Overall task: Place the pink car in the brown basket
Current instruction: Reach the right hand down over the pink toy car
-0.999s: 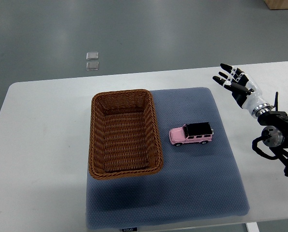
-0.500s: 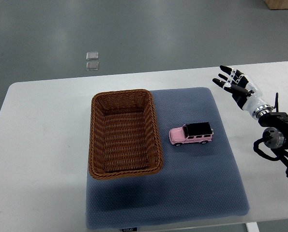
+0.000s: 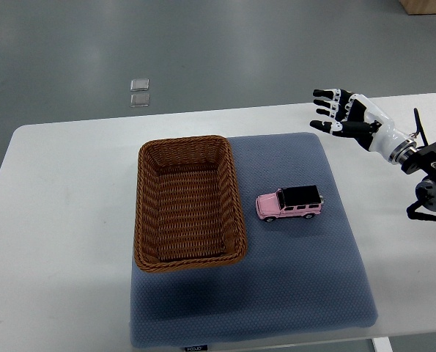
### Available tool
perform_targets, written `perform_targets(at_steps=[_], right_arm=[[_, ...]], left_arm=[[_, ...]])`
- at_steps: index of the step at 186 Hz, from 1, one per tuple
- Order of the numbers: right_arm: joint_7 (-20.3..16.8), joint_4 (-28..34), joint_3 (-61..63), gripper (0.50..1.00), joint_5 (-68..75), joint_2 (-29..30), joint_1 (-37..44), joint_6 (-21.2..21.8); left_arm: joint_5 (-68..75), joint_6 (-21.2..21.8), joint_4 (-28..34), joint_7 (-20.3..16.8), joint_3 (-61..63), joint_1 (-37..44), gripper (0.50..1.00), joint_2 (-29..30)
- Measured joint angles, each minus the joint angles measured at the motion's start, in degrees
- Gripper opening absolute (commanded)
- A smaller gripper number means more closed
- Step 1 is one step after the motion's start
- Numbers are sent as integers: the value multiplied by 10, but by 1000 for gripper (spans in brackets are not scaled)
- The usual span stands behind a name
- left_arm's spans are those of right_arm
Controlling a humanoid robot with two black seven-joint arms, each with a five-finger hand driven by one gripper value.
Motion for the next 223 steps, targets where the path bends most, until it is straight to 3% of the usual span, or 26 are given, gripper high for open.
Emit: perform_targets(at_steps=[35, 89, 139, 223], right_arm=[[8, 42, -11, 913, -119, -29, 20, 12], [52, 108, -102, 913, -295, -91, 59, 14], [57, 182, -147, 913, -387, -146, 68, 7], [49, 194, -209, 909, -466, -142, 68, -58]], left_arm=[[0, 0, 0, 0, 0, 0, 1000, 0], [0, 0, 0, 0, 2, 0, 1000, 0], [0, 0, 0, 0, 2, 0, 1000, 0], [0, 0, 0, 0, 1, -1, 1000, 0]])
